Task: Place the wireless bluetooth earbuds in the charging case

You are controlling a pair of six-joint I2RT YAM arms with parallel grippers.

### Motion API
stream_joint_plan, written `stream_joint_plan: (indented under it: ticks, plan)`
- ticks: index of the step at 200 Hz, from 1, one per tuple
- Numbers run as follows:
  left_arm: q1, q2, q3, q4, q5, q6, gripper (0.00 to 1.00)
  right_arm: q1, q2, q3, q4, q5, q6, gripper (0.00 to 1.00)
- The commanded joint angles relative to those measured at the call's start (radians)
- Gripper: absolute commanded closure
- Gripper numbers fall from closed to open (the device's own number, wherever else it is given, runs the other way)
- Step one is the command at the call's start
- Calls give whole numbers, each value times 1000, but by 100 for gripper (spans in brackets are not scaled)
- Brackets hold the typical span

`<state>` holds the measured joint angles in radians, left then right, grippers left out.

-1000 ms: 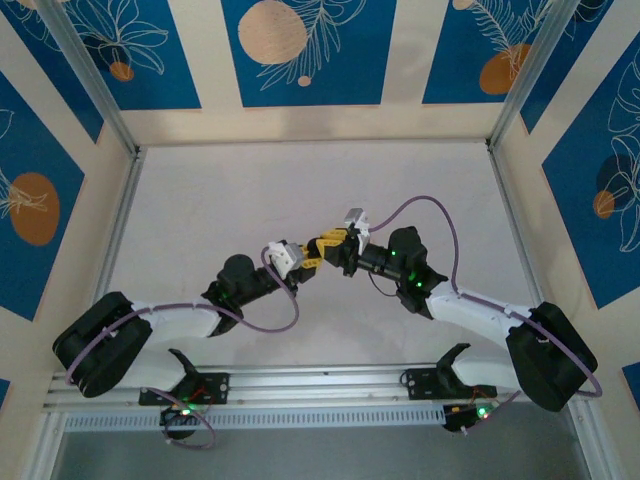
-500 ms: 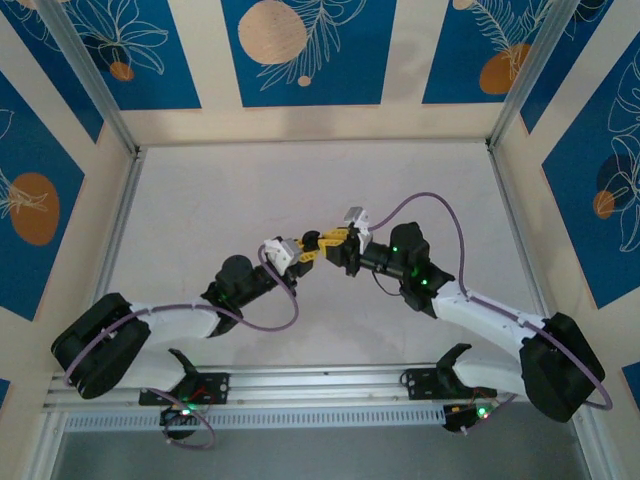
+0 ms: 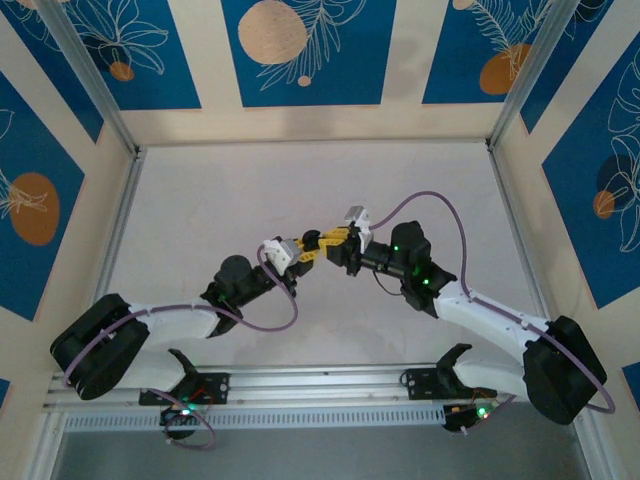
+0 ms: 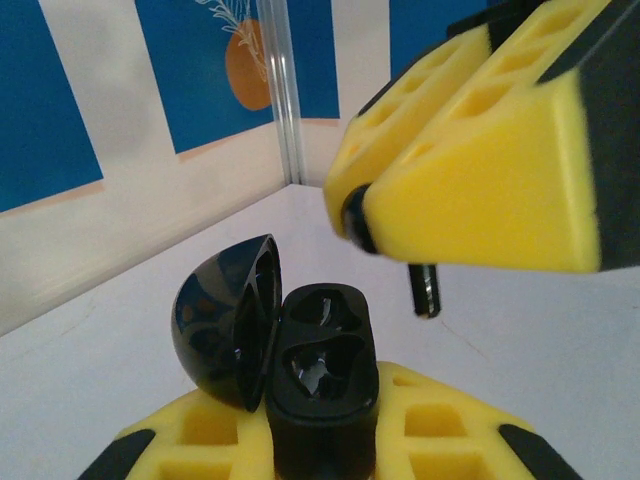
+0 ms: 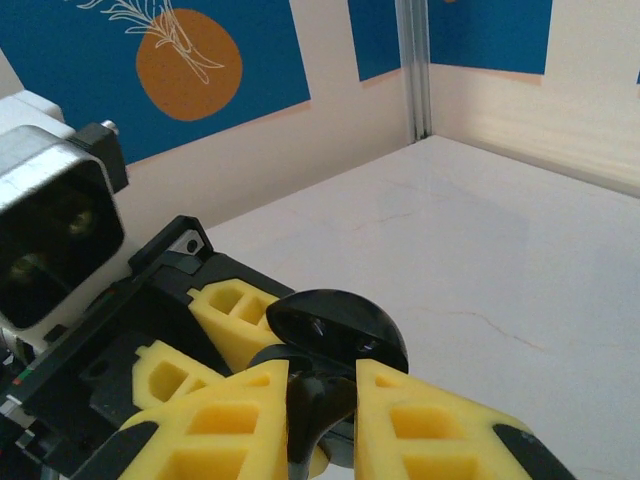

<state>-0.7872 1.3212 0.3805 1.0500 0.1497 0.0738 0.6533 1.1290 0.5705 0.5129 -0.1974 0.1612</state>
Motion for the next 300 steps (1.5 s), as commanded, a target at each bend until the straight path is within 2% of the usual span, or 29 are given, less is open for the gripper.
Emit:
stream_joint_plan:
  ticks: [1, 159, 300]
  plan:
    - [-11, -7, 4, 47, 33, 15, 82, -4, 18, 18, 48, -8, 18, 81]
    - [-20, -41, 8, -21, 68, 52, 82, -8, 21, 29, 84, 10, 30, 81]
    - [-33, -76, 16, -9, 111, 52, 81, -4, 92, -3, 129, 49, 39, 82]
